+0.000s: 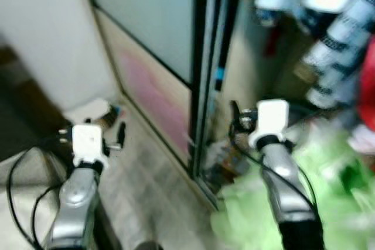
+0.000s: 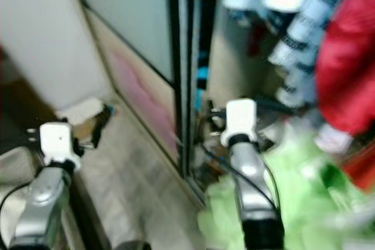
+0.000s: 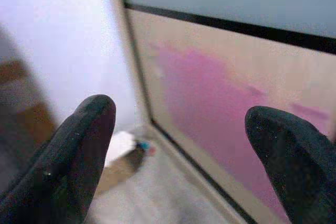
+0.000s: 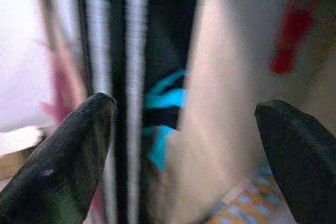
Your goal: Clean up the room
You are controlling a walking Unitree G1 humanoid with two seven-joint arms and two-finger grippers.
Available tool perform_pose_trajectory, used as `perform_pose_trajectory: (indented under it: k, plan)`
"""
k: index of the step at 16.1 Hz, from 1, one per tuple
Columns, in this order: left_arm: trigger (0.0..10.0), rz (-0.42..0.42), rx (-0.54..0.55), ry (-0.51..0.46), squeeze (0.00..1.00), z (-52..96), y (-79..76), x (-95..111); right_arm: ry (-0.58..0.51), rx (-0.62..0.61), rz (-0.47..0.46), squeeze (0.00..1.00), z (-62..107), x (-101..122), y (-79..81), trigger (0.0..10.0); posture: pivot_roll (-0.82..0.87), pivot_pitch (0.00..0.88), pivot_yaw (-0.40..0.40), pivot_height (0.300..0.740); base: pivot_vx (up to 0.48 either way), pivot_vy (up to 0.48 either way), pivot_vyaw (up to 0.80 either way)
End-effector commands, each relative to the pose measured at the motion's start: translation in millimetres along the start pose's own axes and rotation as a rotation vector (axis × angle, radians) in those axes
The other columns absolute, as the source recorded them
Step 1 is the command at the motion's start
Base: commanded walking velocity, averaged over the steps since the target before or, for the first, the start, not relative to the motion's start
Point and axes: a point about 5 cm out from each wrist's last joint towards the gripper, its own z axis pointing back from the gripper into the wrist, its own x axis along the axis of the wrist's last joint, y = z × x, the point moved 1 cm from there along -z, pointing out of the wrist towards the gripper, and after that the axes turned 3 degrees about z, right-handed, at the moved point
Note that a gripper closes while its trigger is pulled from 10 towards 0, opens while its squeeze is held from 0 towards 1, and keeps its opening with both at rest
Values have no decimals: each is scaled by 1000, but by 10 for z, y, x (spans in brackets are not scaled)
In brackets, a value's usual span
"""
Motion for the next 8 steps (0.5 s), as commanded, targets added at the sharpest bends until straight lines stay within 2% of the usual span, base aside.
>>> perform_pose_trajectory:
  k: [1,5,8]
  plan:
    - [10000,2,-5,9,0,19,-34,-21,-4,-8,8,0,-5,7,-62,10000,-103,0,19,740,0,0,800]
    - [10000,1,11,10,0,30,-18,-18,-8,0,14,0,8,18,-53,10000,-99,0,15,740,0,0,800]
    - [10000,7,19,10,0,91,-13,16,-1,25,29,0,146,18,-62,10000,-96,0,12,740,0,0,800]
